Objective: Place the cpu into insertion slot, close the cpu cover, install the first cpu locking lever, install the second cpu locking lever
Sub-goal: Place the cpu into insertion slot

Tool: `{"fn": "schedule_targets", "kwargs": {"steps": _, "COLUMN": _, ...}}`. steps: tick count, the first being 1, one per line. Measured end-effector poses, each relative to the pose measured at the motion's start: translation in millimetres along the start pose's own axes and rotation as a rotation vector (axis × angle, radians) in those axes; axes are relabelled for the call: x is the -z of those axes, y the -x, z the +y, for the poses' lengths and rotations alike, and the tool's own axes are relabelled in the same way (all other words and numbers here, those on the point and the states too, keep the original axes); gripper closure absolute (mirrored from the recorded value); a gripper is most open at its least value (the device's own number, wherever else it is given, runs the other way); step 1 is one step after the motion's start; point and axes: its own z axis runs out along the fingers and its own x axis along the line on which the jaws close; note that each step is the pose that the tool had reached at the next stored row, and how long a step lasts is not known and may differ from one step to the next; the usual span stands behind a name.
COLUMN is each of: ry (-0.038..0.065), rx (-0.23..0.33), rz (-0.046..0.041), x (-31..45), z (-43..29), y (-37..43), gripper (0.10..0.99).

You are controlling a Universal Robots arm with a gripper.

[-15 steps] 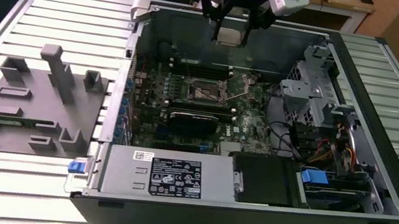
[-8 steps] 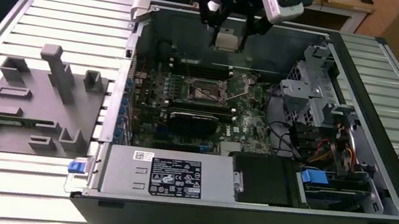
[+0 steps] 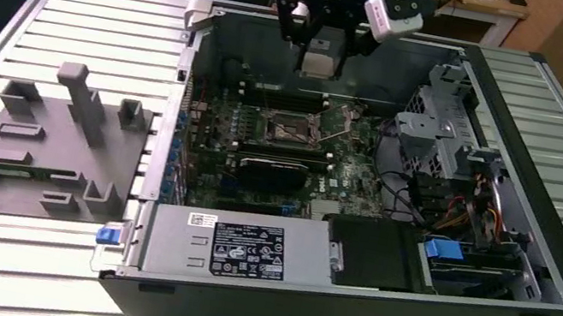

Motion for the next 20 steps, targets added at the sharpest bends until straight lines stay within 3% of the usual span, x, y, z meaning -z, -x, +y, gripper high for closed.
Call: {"fn": "schedule_targets", "kwargs": {"steps": 20, "ry": -0.001, "rx": -0.013, "rz": -0.0015, "x": -32.3, "z": -2.9, "y": -0.7, "gripper": 0.549}}
